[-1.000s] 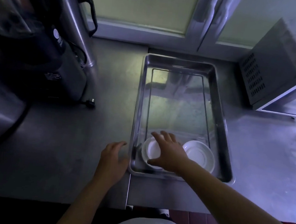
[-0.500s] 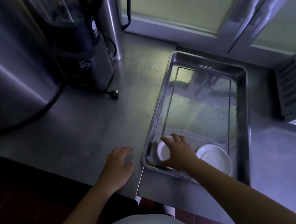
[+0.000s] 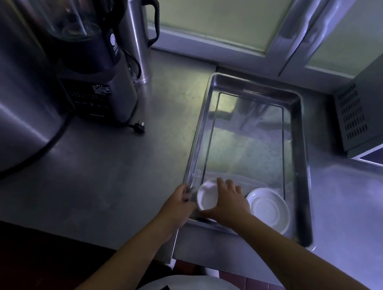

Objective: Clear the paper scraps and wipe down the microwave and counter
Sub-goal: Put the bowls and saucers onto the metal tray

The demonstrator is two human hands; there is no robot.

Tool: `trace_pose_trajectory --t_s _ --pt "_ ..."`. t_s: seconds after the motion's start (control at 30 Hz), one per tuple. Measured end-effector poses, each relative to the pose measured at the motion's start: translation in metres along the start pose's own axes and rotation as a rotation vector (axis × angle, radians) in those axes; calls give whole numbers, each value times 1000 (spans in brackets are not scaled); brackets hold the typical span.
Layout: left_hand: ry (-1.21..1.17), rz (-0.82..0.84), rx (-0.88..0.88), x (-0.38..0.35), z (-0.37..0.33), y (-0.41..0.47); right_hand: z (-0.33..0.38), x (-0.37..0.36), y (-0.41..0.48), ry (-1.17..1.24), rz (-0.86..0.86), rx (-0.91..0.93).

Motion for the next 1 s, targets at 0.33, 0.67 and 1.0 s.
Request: trace_pose_trajectory --t_s 0.33,0.67,1.0 --pt "-200 114 80 -11 -8 3 -3 -2 -1 22 69 110" --pt "-105 126 94 -11 -6 2 -11 -2 -2 45 55 141" --pt "507 66 -334 -12 -34 9 -55 7 -53 345 -195 -136"
Point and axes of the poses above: each hand's wrist, its own y-axis towards the middle knuckle, its own x-axis out of the back of the hand, z = x × y, the point moved 1 cm from there along y, towards the middle knuckle, and after that the axes turned 4 degrees about x, right-handed, at the moved point
